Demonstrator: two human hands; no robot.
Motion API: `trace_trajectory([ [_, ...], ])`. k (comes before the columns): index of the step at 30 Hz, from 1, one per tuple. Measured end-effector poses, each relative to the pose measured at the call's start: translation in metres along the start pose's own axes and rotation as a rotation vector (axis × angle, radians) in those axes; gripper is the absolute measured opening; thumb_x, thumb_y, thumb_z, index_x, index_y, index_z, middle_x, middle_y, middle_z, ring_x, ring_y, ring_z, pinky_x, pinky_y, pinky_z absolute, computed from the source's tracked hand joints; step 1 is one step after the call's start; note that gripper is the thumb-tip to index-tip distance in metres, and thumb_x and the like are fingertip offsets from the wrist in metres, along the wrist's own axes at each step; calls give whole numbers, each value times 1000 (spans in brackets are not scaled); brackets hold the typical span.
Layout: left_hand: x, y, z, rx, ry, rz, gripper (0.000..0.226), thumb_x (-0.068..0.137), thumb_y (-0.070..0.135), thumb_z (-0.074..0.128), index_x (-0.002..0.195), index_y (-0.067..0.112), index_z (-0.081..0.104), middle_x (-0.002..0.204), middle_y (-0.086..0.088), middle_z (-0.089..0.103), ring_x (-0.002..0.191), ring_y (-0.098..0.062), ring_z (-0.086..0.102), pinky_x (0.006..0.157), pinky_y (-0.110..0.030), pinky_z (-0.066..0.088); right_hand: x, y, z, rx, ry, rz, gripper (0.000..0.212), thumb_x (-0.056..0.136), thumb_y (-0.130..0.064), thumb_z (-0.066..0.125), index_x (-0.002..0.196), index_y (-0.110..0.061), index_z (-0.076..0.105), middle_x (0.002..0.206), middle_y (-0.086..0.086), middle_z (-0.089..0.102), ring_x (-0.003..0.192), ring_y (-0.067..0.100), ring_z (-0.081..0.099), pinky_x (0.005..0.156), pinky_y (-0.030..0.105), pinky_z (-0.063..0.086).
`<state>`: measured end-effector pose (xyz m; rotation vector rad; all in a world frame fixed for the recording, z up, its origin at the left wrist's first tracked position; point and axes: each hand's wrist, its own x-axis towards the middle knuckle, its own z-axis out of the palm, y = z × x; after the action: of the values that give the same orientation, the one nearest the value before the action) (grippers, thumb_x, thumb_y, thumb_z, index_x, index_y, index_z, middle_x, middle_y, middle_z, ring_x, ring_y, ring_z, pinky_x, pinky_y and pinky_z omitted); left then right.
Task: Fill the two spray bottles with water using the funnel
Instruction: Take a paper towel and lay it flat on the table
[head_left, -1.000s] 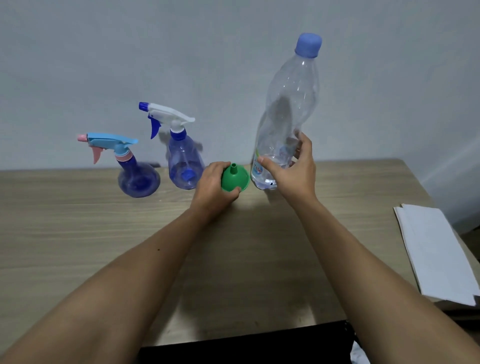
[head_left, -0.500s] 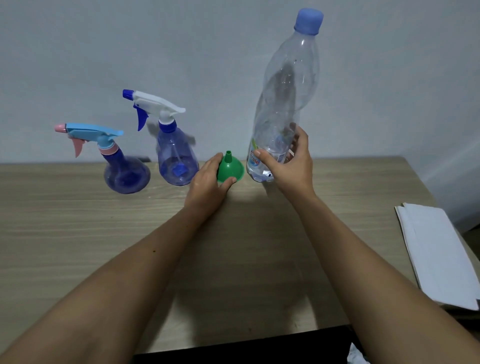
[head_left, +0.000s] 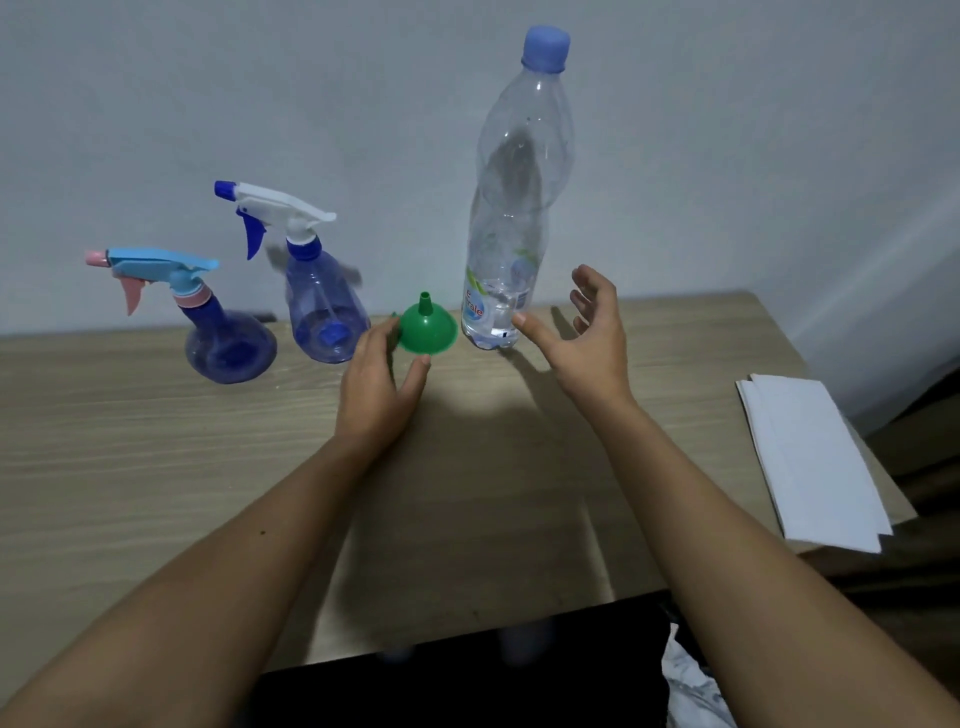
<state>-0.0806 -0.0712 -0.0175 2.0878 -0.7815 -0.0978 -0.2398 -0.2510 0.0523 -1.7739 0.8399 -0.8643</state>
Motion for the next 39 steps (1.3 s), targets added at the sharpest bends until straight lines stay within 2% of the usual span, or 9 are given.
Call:
trace_trajectory([
  [3, -17, 7, 2, 8, 22, 71, 45, 99, 25, 79, 136, 7, 62, 129, -10, 63, 110, -13, 60, 99, -35, 52, -24, 5, -29, -18, 58, 30, 83, 78, -29, 93, 147, -18, 49, 147, -8, 55, 131, 4, 56, 96, 1, 41],
  [8, -31, 53, 49, -22, -112, 364, 30, 94, 11, 84, 118, 3, 69, 109, -11, 68, 92, 4, 50, 84, -17, 38, -71, 23, -102, -60, 156, 106, 68, 81, -26, 91, 140, -21, 58, 135, -7, 61, 107, -28, 55, 91, 0, 43],
  [11, -39, 92, 97, -76, -218, 537, 23, 92, 5, 84, 111, 4, 71, 104, -10, 71, 91, -3, 57, 85, -14, 39, -96, 41, -150, -145, 235, 137, 55, 83, -30, 89, 131, -25, 64, 131, -10, 66, 111, -22, 56, 97, 9, 45],
  [15, -50, 139, 155, -134, -428, 692, 15, 95, 8, 81, 109, 8, 74, 104, -7, 71, 89, 4, 51, 87, -1, 36, -126, 70, -203, -305, 372, 162, 32, 85, -35, 87, 113, -32, 71, 118, -13, 71, 116, 9, 64, 103, 37, 52],
  [17, -54, 159, 180, -131, -540, 737, 14, 97, 12, 79, 111, 10, 74, 107, -6, 71, 93, -6, 57, 86, -3, 36, -138, 84, -222, -394, 428, 174, 25, 85, -35, 86, 108, -32, 75, 114, -13, 72, 116, 19, 64, 103, 40, 51],
  [20, -55, 180, 212, -106, -658, 809, 22, 99, 18, 78, 119, 13, 74, 118, -3, 69, 111, -16, 62, 90, -11, 37, -153, 102, -242, -515, 437, 223, 24, 85, -36, 85, 105, -27, 78, 112, -10, 71, 117, 23, 58, 101, 18, 39],
  [27, -45, 208, 254, -40, -762, 945, 46, 97, 35, 77, 141, 22, 73, 144, -4, 64, 139, -23, 51, 108, -25, 37, -162, 123, -251, -671, 424, 223, 33, 84, -44, 86, 107, -22, 82, 105, -9, 66, 112, 21, 50, 99, 32, 45],
  [33, -43, 207, 270, -68, -731, 982, 25, 97, 37, 78, 115, 21, 86, 137, -2, 72, 133, -22, 58, 108, -22, 37, -161, 130, -249, -635, 465, 190, 20, 86, -38, 85, 99, -23, 84, 102, -12, 67, 110, 20, 52, 96, 30, 46],
  [39, -47, 220, 275, -36, -753, 941, 38, 105, 43, 62, 126, 17, 79, 127, 2, 77, 127, -22, 64, 104, -27, 44, -154, 127, -249, -545, 559, 176, 15, 95, -31, 76, 105, -21, 80, 100, -8, 72, 103, 19, 60, 96, 33, 48],
])
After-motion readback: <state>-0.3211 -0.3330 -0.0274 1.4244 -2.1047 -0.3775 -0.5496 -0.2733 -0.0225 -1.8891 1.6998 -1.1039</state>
